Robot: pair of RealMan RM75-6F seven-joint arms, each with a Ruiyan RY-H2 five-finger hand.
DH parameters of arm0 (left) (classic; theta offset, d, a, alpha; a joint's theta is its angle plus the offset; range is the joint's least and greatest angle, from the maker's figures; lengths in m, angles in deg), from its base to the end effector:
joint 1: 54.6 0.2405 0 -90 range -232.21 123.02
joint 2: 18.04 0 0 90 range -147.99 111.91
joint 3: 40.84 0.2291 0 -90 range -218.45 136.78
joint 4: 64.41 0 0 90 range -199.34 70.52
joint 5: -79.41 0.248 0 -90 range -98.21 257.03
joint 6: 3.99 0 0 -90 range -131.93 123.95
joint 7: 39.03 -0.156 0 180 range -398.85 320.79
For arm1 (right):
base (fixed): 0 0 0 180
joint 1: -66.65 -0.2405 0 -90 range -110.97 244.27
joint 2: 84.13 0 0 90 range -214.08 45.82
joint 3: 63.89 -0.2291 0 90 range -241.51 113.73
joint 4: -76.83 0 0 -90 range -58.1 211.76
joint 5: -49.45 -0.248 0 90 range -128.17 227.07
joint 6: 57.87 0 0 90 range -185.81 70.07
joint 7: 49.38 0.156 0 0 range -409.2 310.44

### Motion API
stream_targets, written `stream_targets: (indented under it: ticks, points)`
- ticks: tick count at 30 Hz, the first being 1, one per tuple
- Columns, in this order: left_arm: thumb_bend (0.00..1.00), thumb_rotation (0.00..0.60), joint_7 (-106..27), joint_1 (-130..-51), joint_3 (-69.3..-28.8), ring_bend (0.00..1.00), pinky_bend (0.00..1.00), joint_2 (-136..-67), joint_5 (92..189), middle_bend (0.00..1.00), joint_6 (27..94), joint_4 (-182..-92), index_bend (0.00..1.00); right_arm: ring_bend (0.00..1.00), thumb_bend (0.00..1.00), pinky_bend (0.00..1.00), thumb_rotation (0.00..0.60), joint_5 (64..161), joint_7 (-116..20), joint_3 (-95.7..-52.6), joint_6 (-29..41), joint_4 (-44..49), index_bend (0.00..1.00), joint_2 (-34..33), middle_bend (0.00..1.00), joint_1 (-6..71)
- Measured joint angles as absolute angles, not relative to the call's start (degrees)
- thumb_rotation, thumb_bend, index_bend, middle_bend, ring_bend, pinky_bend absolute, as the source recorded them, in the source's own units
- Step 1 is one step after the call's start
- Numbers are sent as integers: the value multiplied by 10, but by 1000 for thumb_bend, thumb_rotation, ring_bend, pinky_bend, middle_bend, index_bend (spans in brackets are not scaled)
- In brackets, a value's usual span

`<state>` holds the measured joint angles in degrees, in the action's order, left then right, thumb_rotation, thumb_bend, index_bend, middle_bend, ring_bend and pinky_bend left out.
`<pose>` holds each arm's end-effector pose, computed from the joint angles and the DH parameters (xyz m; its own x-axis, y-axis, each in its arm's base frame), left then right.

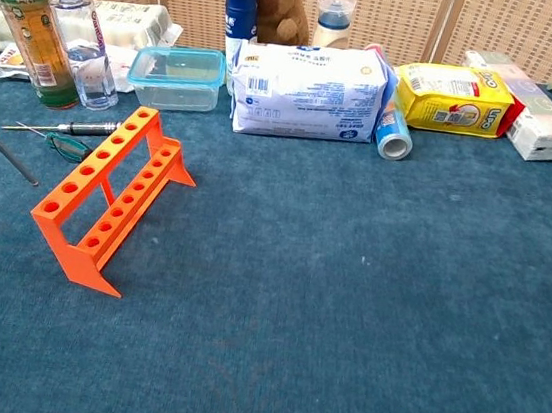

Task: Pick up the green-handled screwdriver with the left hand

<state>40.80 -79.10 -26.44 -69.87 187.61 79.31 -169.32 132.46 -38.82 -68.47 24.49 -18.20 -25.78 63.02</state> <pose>-0.2015 0.1816 0.0957 -0.6336 0.6178 0.4656 0.6208 0.0470 0.7825 -0.3137 -0.1947 0.1401 0.2641 -0.0143 0.9644 -0.9625 0.0613 0.2644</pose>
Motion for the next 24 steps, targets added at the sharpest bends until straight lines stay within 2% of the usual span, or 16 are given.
stream_targets:
  ticks: [24]
  points:
    - [492, 600, 423, -806, -270, 874, 994, -719, 1858, 943, 759, -1677, 507, 0, 170, 0, 600, 1322, -386, -686, 243, -183, 34, -260, 0, 630]
